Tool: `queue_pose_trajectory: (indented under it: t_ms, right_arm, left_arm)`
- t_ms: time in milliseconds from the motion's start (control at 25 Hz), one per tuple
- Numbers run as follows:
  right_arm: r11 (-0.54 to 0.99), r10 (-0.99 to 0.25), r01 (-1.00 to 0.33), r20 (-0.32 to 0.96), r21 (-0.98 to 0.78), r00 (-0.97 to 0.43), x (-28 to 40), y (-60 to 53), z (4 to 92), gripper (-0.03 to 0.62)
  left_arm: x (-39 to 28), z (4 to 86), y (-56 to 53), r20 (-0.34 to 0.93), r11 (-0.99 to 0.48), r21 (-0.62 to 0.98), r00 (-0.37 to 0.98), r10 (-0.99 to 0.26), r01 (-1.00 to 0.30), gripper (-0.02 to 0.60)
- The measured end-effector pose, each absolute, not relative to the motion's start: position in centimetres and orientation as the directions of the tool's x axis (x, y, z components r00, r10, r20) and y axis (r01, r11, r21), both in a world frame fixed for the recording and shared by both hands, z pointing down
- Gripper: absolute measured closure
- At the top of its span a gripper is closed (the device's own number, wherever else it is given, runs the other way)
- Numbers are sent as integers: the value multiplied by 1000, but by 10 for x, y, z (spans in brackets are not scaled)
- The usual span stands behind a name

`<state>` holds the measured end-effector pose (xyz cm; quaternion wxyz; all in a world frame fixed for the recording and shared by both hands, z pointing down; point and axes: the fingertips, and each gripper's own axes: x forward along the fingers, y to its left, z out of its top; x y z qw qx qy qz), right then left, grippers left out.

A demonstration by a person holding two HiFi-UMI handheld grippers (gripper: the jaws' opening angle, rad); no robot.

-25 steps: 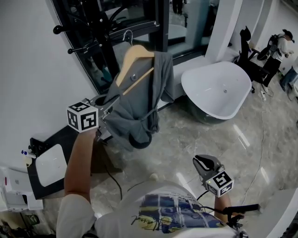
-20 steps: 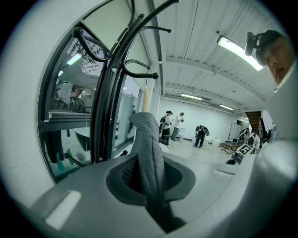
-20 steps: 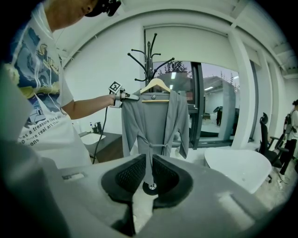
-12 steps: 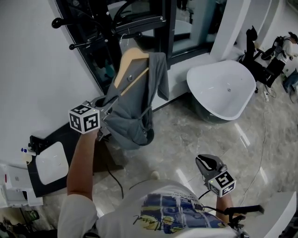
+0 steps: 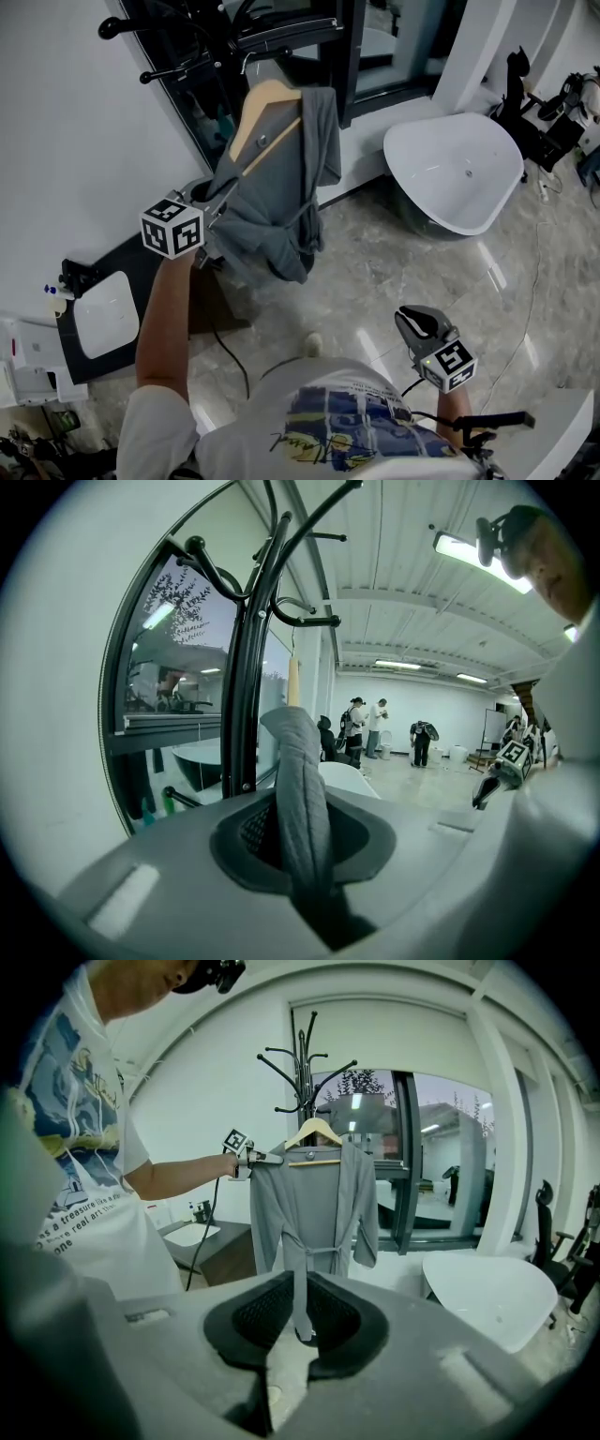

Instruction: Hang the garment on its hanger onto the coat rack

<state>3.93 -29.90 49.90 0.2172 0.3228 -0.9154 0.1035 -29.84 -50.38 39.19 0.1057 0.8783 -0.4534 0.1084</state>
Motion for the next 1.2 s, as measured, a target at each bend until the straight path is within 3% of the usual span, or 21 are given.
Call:
queue_pose_trajectory:
  t_ms: [280, 600, 800, 1200]
  right_arm:
    - [770, -542, -636, 470, -55, -696, 57, -284, 502, 549]
    - [791, -518, -609, 467, -57, -716, 81, -258, 500, 549]
    - [809, -504, -586, 466, -41, -727, 99, -238, 501, 549]
    - [838, -474, -544, 445, -36, -759, 131, -182, 503, 591]
  left_arm:
    - [-308, 395, -499, 315, -467, -5, 442, -840, -884, 391]
    - [-323, 379, -450, 289, -298, -121, 254, -923, -947, 356]
    - [-319, 366, -393, 260, -217, -194, 163, -952, -957, 396]
    - [-222, 389, -258, 272, -288, -111, 250, -929, -951, 578]
